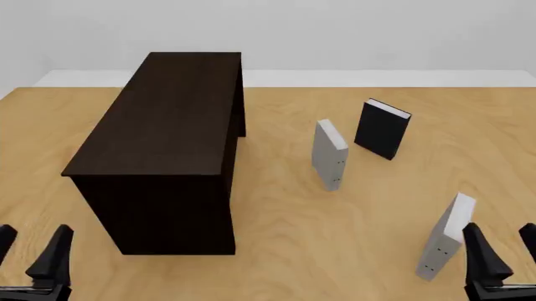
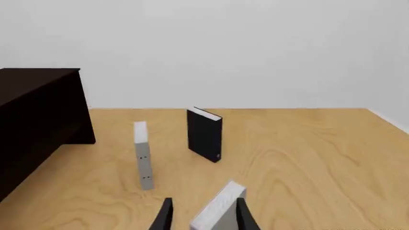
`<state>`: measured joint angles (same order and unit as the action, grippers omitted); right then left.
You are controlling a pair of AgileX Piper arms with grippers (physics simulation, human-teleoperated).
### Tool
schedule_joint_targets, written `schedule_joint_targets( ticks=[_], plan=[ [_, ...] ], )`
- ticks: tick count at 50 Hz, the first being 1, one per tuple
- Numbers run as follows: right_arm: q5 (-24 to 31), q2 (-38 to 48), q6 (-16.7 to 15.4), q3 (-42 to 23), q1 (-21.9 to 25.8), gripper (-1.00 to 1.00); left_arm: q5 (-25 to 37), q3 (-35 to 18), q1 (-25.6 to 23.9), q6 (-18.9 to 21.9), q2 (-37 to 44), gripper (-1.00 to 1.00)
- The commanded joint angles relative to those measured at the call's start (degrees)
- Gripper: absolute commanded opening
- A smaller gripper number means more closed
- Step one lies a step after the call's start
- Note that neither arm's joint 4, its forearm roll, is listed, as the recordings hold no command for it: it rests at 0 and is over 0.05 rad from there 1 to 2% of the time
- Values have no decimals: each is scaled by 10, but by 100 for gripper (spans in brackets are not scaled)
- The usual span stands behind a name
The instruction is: Pick up the book on the right and place it under the cabinet shelf.
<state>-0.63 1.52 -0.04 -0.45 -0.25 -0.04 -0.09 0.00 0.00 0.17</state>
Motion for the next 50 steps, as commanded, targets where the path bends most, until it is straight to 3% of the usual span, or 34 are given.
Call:
schedule_joint_targets(
  ticks=[1,4,6,9,11,19,21,24,27,29,35,40,43,50],
  plan=[
    [-69,136,-16,-18,-27,100,0,-1,0,0,3,100],
    [-37,131,-9,-45,-22,100,0,-1,0,0,2,100],
    [-19,167,-12,-73,-55,100,0,-1,0,0,3,100],
    [21,172,-6,-115,-43,100,-1,-1,0,0,3,100],
    [26,226,11,-136,-46,100,-1,-1,0,0,3,100],
    [92,303,83,-216,-46,100,-2,-1,0,0,4,100],
    [111,321,75,-235,-61,100,-3,-1,0,0,5,100],
    [139,341,90,-263,-53,100,-4,-1,0,0,5,100],
    [157,377,128,-284,-39,100,-4,-1,0,0,5,100],
    [163,402,146,-292,-34,100,-4,-1,0,0,5,100],
    [193,439,152,-317,-43,100,-4,-1,0,0,6,100],
    [222,454,186,-334,-31,100,-5,-1,0,-1,7,100],
    [234,453,185,-345,-36,100,-6,-1,0,0,8,100],
    [221,473,203,-331,-26,100,-3,-2,0,1,1,100]
  ],
)
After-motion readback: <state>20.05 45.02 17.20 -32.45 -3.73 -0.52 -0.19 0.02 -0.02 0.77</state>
